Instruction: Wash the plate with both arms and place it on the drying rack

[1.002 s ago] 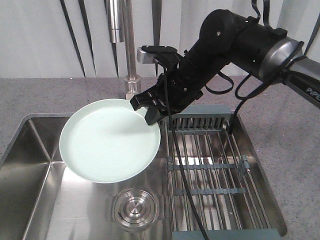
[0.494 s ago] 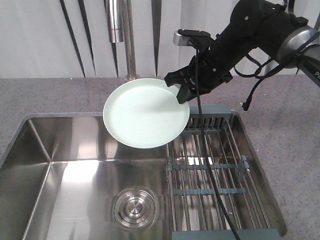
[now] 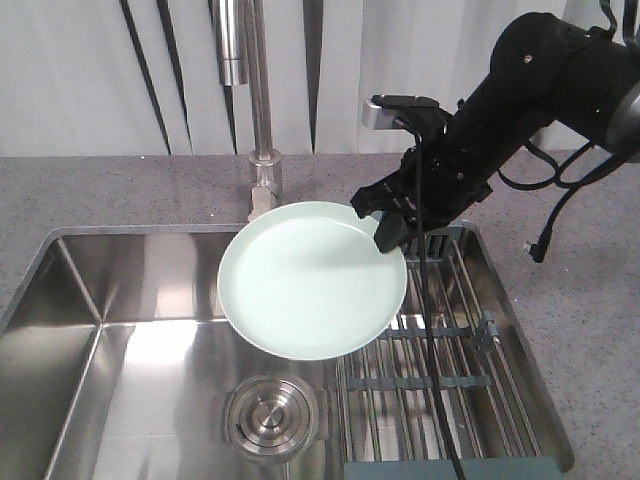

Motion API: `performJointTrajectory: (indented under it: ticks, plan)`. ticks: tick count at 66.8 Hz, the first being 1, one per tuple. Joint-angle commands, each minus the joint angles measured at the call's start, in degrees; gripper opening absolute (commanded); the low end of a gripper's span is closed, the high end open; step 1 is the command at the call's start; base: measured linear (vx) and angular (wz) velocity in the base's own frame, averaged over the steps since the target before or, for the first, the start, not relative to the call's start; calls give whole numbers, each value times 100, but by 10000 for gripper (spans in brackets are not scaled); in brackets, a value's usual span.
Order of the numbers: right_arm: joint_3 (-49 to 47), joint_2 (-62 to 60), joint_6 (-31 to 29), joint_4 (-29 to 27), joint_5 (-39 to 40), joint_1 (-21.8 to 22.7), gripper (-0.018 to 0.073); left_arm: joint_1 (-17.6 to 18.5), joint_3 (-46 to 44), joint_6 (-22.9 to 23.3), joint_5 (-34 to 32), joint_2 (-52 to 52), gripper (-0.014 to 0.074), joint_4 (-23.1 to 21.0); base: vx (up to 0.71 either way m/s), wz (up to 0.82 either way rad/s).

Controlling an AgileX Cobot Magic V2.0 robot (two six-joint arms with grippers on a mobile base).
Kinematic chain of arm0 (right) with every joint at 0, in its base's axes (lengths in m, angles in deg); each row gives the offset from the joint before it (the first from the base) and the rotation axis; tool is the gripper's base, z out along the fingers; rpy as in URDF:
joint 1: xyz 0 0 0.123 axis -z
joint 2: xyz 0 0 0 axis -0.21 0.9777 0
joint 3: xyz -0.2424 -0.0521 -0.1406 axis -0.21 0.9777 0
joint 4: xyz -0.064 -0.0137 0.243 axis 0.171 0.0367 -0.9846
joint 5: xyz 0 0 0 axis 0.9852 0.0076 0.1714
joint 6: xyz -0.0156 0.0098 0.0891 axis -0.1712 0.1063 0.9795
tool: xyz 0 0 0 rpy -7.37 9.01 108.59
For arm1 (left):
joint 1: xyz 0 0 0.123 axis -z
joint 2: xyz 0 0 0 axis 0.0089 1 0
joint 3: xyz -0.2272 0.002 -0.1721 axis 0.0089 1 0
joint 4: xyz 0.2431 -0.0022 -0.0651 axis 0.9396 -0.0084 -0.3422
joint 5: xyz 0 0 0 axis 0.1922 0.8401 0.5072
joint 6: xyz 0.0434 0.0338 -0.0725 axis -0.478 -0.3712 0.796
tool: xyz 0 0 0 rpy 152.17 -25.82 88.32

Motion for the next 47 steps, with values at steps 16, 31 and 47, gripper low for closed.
performJointTrajectory:
  ticks: [16, 31, 47]
  plan:
    - [473, -680, -47, -350, 406, -484, -4, 12, -148, 48, -406, 22, 585, -11, 0, 0]
    - [473, -680, 118, -413, 858, -959, -4, 12, -148, 48, -406, 22, 585, -11, 0, 0]
    - [164, -372, 203, -578, 1027, -1044, -4, 12, -148, 48, -406, 22, 585, -11, 0, 0]
